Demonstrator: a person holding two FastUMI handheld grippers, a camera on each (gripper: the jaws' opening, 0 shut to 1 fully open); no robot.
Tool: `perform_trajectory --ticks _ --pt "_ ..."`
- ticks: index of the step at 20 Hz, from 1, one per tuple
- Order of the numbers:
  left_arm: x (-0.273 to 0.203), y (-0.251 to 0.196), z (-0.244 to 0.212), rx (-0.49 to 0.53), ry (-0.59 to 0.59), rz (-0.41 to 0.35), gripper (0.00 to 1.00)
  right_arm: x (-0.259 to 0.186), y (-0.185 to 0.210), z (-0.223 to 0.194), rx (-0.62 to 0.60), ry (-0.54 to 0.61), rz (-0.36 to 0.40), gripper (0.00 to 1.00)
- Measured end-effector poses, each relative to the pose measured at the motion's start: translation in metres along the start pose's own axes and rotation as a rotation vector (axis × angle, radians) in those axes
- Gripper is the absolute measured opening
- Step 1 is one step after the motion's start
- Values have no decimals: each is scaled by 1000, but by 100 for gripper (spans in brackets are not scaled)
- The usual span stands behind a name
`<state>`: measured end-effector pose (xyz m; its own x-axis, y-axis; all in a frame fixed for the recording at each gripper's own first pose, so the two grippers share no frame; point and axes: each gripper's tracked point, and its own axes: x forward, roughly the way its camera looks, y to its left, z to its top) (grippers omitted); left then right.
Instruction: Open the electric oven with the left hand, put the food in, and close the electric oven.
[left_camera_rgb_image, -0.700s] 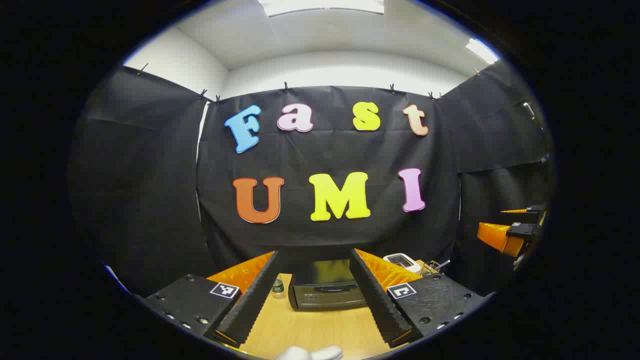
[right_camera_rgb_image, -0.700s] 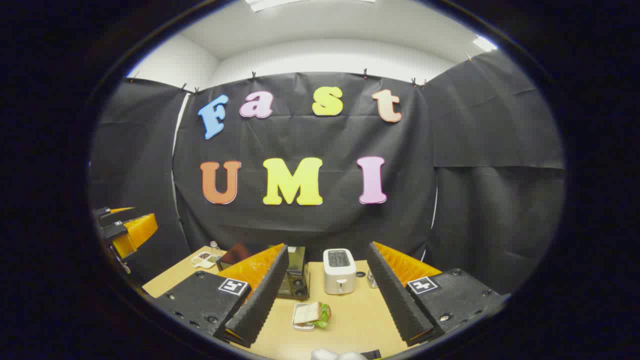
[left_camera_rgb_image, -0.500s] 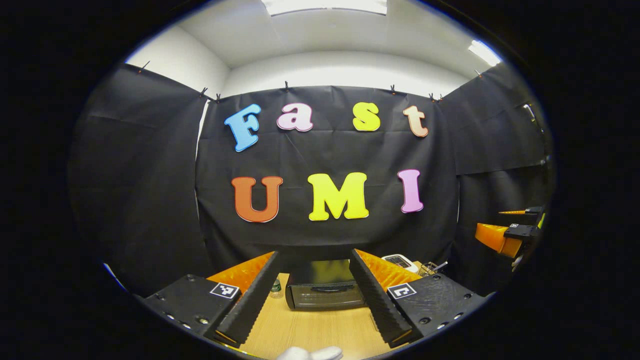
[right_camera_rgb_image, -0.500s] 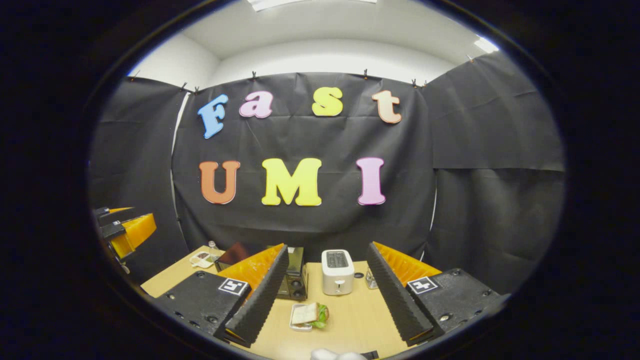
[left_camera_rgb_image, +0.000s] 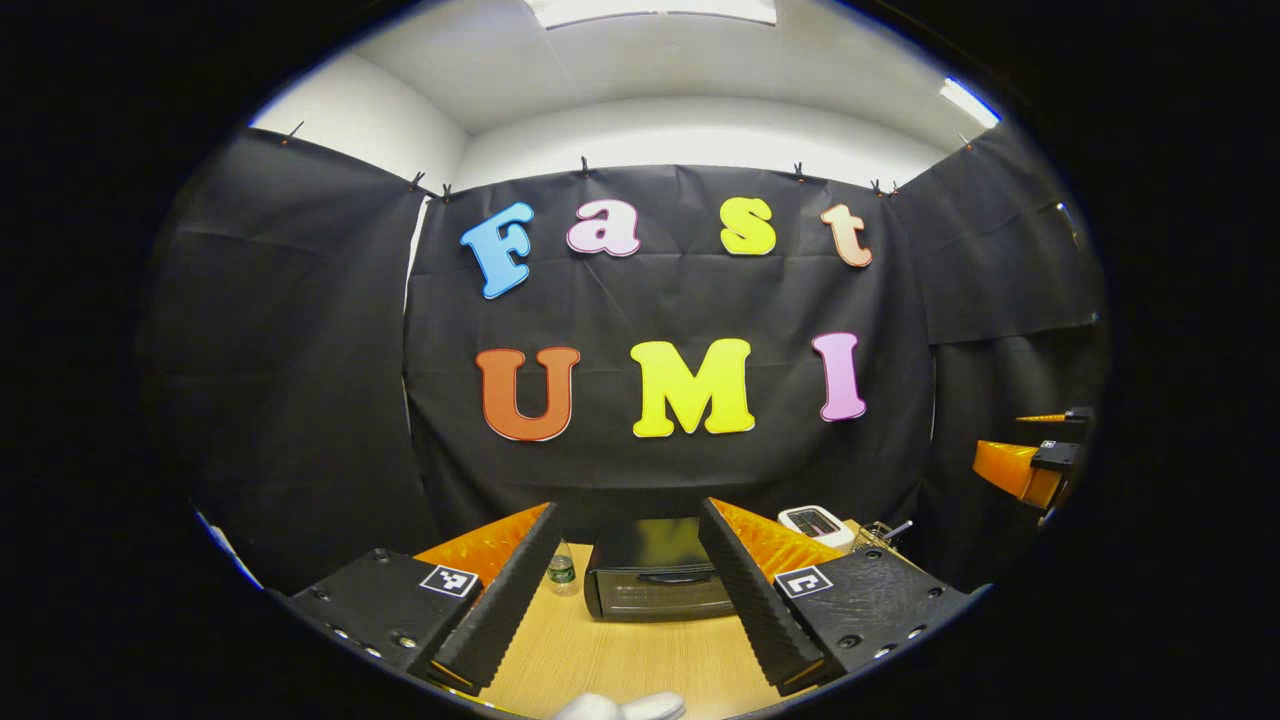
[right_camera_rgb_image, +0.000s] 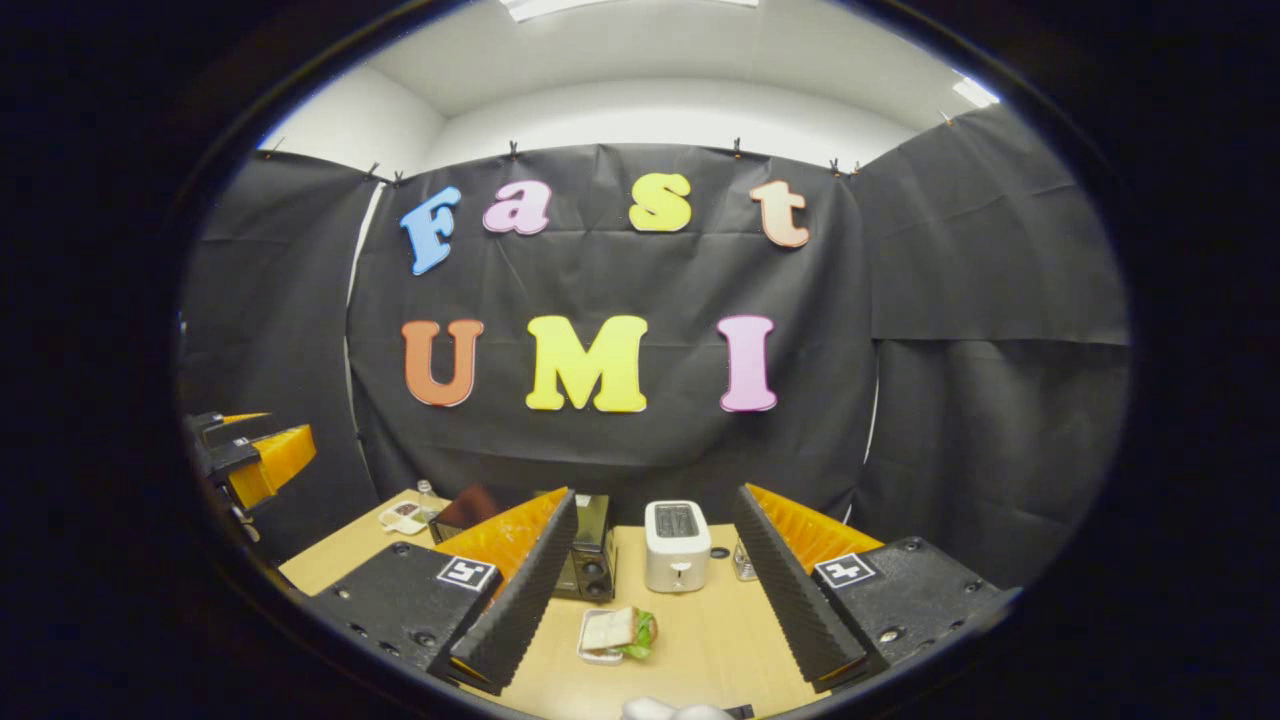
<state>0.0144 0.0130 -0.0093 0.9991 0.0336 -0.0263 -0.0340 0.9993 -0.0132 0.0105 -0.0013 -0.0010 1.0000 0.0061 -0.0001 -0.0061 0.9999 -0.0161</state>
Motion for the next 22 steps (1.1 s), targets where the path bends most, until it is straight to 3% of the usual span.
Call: perform_trajectory --ticks 8,9,10,11,12,13,15,16,18,19,22 --pt "53 -19 -36 -22 14 -24 92 13 -16 2 -12 -23 1 100" --pt "64 -24 -45 -28 23 -31 92 15 -22 3 -21 -26 -5 90" --pt "77 -29 -56 -35 39 -34 92 17 -26 4 -31 -28 -9 100" --pt "90 -36 -66 -39 49 -44 92 19 -31 4 -41 -28 -14 100" --pt "101 -43 -80 -49 73 -44 92 21 -38 4 -52 -29 -24 90" --pt "114 -50 -93 -59 94 -50 92 24 -44 3 -62 -23 -34 100" --pt "141 -61 -124 -69 145 -45 92 27 -56 -2 -71 -9 -52 100" --pt "156 -67 -141 -67 160 -48 92 29 -60 -4 -74 -2 -57 90" --pt "177 -77 -175 -68 229 -57 92 33 -69 -11 -80 14 -69 90" --pt "188 -81 -193 -65 264 -60 92 35 -72 -15 -81 26 -74 100" --pt "218 -79 -229 -37 319 -31 93 39 -80 -25 -86 56 -93 100"
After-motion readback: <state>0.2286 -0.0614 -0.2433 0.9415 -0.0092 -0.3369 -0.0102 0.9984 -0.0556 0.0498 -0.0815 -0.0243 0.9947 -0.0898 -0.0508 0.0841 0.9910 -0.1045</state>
